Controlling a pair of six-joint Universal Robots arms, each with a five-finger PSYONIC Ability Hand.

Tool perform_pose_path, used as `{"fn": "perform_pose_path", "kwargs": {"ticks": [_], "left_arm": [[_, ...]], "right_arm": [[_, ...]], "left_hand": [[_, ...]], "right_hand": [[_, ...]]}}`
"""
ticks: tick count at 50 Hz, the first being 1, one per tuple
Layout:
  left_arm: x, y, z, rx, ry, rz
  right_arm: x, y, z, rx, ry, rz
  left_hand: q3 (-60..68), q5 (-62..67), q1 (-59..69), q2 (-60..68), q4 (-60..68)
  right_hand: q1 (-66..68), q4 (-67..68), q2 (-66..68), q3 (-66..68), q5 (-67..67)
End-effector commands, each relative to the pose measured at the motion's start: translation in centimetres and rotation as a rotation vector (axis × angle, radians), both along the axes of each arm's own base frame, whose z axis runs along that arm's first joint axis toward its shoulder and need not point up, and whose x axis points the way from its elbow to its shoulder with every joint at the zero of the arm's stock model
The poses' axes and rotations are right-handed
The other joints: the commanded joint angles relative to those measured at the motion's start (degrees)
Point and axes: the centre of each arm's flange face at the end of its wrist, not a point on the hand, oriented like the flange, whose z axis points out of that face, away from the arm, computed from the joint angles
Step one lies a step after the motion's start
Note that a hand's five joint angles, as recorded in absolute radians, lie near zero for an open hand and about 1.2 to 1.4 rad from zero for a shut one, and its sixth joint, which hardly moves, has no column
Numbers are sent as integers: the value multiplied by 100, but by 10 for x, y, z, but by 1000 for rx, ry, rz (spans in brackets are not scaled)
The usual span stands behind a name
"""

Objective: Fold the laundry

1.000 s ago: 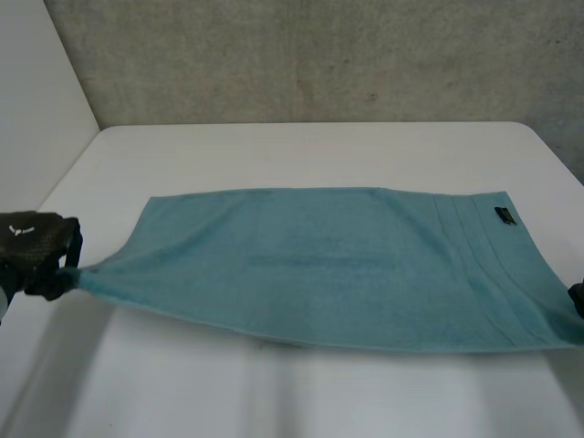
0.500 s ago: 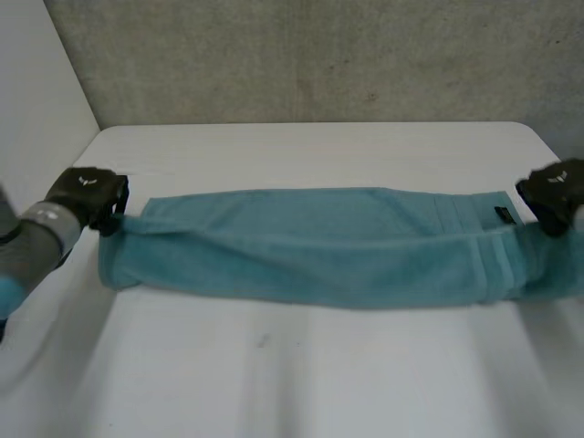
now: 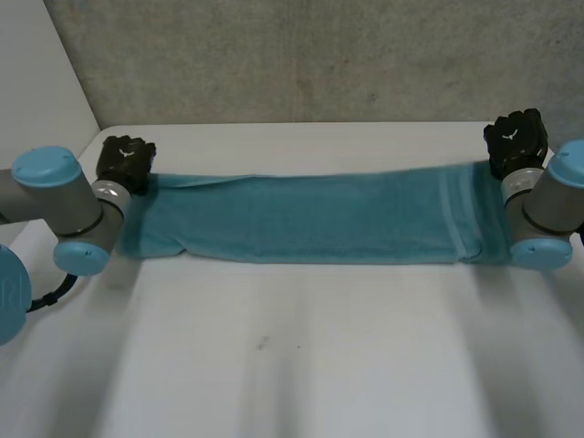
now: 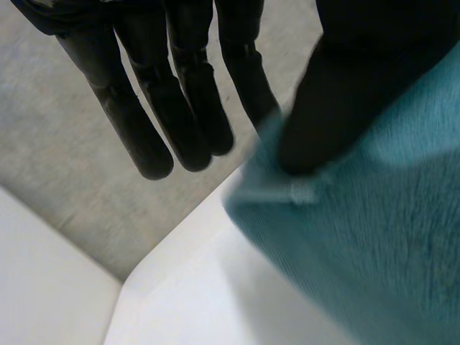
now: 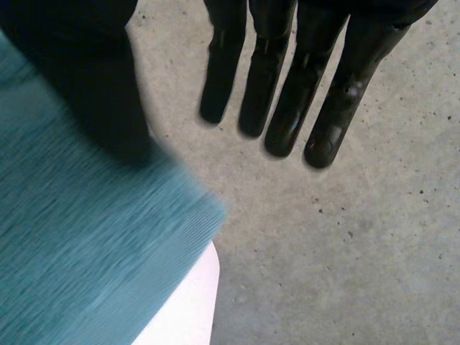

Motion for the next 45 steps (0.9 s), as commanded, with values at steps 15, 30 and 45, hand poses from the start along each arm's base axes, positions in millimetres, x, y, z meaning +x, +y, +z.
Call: {"fn": "perform_pose_path", "kwargs": {"ticks": [15,30,45], "left_arm": [[-6,45,67,-136,8,-85],[10,143,85,87,126,-68],[11,176,60,176,248,-73]], "right_arm": [[2,51,59,190,-254,30],[-53,116,69,612,-520,66],[-85,111,12,598,-418,14]], "left_hand": [[-4482,-4437,-4101,-4492,-4595],[-4448,-4403,-4067,-4459,-4562],[-4398,-4353,-4016,-4408,-4511]], "right_hand": [[-2751,-3681,-3597,-3656,-3668],[-2751,-3681,-3597,-3656,-3668],[-1164,-2093,-2010,-2068,-2080]]}}
